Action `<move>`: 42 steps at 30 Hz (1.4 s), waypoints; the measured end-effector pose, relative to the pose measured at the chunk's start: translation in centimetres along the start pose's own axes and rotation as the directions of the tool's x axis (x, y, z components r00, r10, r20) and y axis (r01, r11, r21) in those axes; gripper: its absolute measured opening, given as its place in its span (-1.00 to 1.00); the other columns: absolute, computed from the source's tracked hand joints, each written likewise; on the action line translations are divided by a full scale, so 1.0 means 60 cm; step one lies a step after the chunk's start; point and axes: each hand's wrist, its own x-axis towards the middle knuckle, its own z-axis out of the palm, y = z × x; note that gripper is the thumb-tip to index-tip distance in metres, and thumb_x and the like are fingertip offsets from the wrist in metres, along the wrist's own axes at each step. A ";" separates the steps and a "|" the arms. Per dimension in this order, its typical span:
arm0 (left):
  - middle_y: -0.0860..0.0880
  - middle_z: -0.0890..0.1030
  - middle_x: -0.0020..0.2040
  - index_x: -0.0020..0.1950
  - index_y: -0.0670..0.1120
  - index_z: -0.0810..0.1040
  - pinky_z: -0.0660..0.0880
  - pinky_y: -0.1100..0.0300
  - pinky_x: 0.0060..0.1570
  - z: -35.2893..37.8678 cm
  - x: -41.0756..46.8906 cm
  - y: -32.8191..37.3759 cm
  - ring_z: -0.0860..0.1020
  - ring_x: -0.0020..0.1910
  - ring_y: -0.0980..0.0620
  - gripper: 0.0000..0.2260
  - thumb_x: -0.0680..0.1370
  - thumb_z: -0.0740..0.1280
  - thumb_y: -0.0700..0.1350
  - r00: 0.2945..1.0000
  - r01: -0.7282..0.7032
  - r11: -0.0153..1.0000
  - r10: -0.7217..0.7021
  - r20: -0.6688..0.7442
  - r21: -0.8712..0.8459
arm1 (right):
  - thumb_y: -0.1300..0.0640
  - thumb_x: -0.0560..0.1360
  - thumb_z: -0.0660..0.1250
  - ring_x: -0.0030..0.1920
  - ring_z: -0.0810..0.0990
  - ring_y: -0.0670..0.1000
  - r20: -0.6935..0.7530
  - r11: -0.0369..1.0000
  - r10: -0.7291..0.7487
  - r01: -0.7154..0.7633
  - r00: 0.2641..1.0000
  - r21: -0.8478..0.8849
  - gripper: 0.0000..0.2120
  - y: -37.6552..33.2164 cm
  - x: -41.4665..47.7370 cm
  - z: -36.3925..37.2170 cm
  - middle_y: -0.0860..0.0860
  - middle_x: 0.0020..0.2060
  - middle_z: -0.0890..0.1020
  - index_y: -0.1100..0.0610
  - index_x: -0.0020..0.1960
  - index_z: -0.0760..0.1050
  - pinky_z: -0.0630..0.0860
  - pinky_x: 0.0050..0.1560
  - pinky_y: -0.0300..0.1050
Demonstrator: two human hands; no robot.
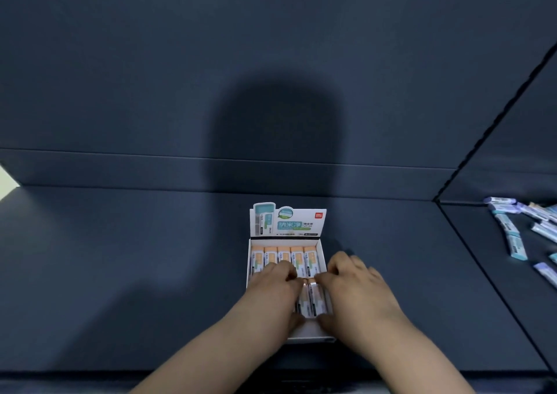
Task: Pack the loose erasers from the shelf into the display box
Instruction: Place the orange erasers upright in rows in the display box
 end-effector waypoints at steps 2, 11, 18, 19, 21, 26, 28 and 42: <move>-0.04 0.32 0.31 0.33 -0.11 0.41 0.21 0.16 0.29 0.001 0.002 0.002 0.27 0.28 -0.02 -0.60 0.53 0.26 -0.01 1.000 0.001 1.000 -0.001 -0.004 0.019 | 0.01 0.43 0.28 0.22 0.29 0.06 -0.007 1.000 0.018 -0.018 1.000 0.016 -0.59 -0.001 -0.002 0.007 -0.01 0.13 0.32 -0.02 0.28 0.39 0.27 0.12 -0.11; -0.04 0.37 0.27 0.30 -0.13 0.44 0.26 0.11 0.26 0.003 0.002 -0.002 0.31 0.25 -0.04 -0.60 0.51 0.29 0.02 1.000 0.005 0.998 -0.006 0.021 0.059 | -0.08 0.56 0.12 0.33 0.18 0.11 0.060 0.996 0.089 -0.089 0.994 -0.003 -0.46 -0.007 -0.009 0.026 0.05 0.26 0.24 -0.02 0.49 0.05 0.23 0.25 -0.03; 0.00 0.38 0.34 0.39 -0.01 0.35 0.26 0.10 0.31 -0.014 -0.003 -0.010 0.32 0.32 -0.02 -0.51 0.49 0.31 0.08 0.998 -0.055 0.996 0.052 -0.048 -0.065 | -0.12 0.46 0.29 0.20 0.45 0.14 -0.274 0.980 0.146 -0.100 0.951 0.174 -0.57 -0.002 -0.029 0.018 0.03 0.20 0.42 -0.03 0.30 0.43 0.41 0.13 0.04; 0.02 0.38 0.35 0.40 0.01 0.34 0.25 0.10 0.31 -0.019 -0.004 -0.006 0.32 0.33 -0.02 -0.52 0.51 0.29 0.10 0.994 -0.068 0.997 0.065 -0.087 -0.034 | -0.14 0.47 0.27 0.24 0.42 0.11 -0.283 0.974 0.159 -0.105 0.946 0.199 -0.56 0.001 -0.032 0.014 0.01 0.23 0.41 -0.04 0.31 0.41 0.40 0.18 0.03; 0.03 0.38 0.37 0.40 0.02 0.32 0.22 0.08 0.32 -0.026 -0.005 0.008 0.31 0.34 -0.02 -0.53 0.53 0.24 0.12 0.978 -0.090 0.995 0.098 -0.185 0.053 | -0.19 0.50 0.17 0.34 0.31 0.02 -0.250 0.967 0.136 -0.074 0.959 0.243 -0.50 0.014 -0.041 0.012 -0.06 0.32 0.32 -0.07 0.39 0.30 0.31 0.31 -0.05; -0.03 0.61 0.11 0.27 -0.08 0.51 0.46 0.06 0.11 -0.027 -0.002 0.076 0.56 0.12 -0.05 -0.49 0.38 0.43 0.11 0.949 -0.073 0.977 0.130 -0.286 0.200 | -0.24 0.48 0.15 0.40 0.20 -0.08 -0.251 0.957 0.100 -0.024 0.963 0.288 -0.43 0.077 -0.081 0.002 -0.14 0.40 0.23 -0.08 0.44 0.20 0.22 0.40 -0.09; -0.03 0.61 0.12 0.27 -0.07 0.50 0.46 0.06 0.12 -0.022 0.005 0.116 0.56 0.13 -0.05 -0.47 0.37 0.43 0.12 0.945 -0.057 0.979 0.116 -0.307 0.194 | -0.25 0.46 0.15 0.41 0.17 -0.11 -0.245 0.945 0.088 -0.003 0.966 0.327 -0.41 0.112 -0.101 0.000 -0.16 0.41 0.21 -0.08 0.44 0.19 0.20 0.42 -0.10; 0.08 0.05 0.53 0.52 0.06 -0.10 -0.11 0.13 0.47 0.062 0.114 0.481 -0.03 0.50 0.10 -0.41 0.58 0.06 0.18 0.943 -0.037 0.992 0.075 -0.323 0.122 | -0.23 0.42 0.26 0.46 0.07 -0.15 -0.215 0.925 0.148 -0.058 0.965 0.375 -0.31 0.482 -0.295 -0.006 -0.18 0.45 0.15 -0.06 0.46 0.15 0.09 0.45 -0.21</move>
